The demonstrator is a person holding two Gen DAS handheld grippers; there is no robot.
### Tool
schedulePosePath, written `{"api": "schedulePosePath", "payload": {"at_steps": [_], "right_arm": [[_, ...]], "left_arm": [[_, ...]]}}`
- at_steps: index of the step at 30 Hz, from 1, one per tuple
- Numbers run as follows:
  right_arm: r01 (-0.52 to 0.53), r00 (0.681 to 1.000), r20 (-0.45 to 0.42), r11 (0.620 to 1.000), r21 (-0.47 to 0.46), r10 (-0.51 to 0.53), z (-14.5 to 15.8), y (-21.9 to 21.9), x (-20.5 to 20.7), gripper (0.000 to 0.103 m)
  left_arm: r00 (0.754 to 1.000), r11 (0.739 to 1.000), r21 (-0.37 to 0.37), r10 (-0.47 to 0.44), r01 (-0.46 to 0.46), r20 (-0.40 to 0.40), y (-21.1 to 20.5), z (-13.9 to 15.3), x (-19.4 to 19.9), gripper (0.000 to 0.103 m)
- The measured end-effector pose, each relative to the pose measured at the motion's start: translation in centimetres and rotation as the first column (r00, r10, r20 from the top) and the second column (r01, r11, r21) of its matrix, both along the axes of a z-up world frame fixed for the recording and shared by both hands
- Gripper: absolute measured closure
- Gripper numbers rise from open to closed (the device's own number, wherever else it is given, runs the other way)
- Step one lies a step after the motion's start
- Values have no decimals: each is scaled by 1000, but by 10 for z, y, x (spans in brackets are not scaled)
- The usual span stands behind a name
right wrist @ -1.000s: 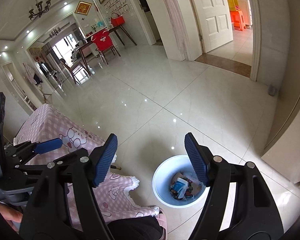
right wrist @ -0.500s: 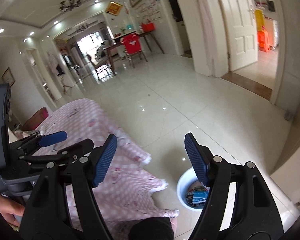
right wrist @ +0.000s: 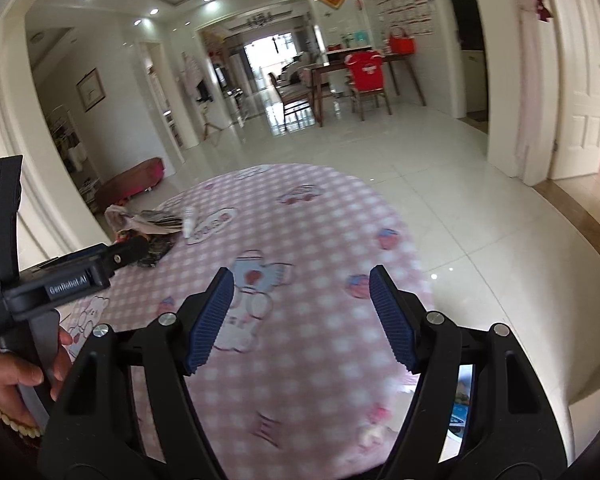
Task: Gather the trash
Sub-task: 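Move both open tools back over the rug, then grasp the newspaper bundle with the left tool while the right tool grasps the white bottle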
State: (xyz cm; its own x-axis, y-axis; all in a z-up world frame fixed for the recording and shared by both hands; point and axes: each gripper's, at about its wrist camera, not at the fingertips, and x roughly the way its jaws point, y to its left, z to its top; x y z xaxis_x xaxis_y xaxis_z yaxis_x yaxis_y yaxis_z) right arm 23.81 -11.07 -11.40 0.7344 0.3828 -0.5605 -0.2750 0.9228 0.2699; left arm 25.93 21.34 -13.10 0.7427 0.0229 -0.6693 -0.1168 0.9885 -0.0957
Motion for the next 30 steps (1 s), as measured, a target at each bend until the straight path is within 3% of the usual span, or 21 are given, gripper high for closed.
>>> {"api": "schedulePosePath", "payload": {"at_steps": [7,18,20,21,24,27,30], "right_arm": [[-116,993,-30,993,-1,116,-10,76,42,34],[-224,970,-97,974,16,225,-33,169,123,34],[-224,969,-108,975,13,224,-41,182,137,34],[-224,967,-119,974,18,225,-45,188,144,34],[-219,966,-134,975,39,223,-51,196,161,34],[-245,956,-158,969,32,247,-57,212,177,38],[-272,946,-180,962,14,270,-67,229,190,44]], "left_arm": [[990,988,-65,143,-142,12,72,1,22,16],[977,968,-134,211,-214,-37,120,-27,82,17],[977,970,-119,212,-214,-35,121,-30,89,29],[978,970,-121,206,-210,-42,123,-33,91,52],[979,969,-144,195,-202,-59,131,-39,96,76],[980,974,-111,197,-200,-36,132,-40,95,92],[985,979,-104,173,-173,-11,128,-38,93,95]]}}
